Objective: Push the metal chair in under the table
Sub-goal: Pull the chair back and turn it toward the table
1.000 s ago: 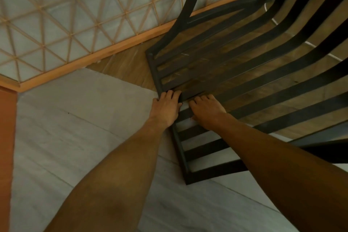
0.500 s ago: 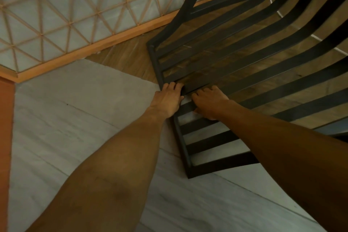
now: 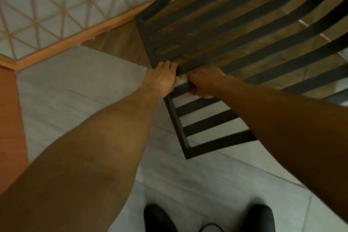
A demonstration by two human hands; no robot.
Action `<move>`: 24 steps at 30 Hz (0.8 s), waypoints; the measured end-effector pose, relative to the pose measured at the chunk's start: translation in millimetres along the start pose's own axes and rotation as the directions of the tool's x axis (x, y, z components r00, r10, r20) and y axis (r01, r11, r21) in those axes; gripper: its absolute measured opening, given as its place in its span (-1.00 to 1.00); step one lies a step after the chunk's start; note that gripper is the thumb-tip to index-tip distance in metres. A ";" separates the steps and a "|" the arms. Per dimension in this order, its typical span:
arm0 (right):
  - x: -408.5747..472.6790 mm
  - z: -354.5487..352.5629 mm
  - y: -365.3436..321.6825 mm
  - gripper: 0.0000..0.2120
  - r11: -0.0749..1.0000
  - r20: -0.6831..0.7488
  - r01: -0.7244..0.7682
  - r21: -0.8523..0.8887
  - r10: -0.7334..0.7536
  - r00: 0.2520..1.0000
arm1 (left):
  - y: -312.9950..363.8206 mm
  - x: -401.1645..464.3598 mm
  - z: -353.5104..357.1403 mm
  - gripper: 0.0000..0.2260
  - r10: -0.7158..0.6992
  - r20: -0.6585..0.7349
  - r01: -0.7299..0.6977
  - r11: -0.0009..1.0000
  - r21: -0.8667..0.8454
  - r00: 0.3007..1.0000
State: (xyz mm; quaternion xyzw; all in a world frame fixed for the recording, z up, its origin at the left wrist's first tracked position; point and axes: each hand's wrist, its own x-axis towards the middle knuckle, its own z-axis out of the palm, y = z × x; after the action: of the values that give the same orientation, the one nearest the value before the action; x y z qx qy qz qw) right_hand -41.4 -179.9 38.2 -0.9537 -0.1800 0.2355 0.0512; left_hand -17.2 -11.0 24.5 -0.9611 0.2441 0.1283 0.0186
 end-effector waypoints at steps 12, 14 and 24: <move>-96.6 -144.3 2.1 -0.72 0.988 0.190 -0.096 0.120 0.072 0.979 | 42.2 -32.9 -179.3 -0.68 0.163 0.001 -0.160 0.967 0.199 0.987; -110.9 -166.4 7.2 -0.72 0.986 0.218 -0.102 0.132 0.071 0.973 | 49.4 -32.8 -203.8 -0.67 0.181 0.005 -0.178 0.966 0.190 0.984; -185.7 -295.3 24.6 -0.68 0.964 0.113 -0.078 0.255 0.050 0.992 | 99.5 -5.2 -356.7 -0.65 0.285 0.002 -0.278 0.935 0.218 0.959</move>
State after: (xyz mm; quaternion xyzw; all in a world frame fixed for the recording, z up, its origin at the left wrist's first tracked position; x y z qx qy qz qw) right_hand -48.6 -274.9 374.7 -0.9304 -0.1192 0.3085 0.1582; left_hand 15.9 -131.2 373.2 -0.9102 0.3918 0.0883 0.1009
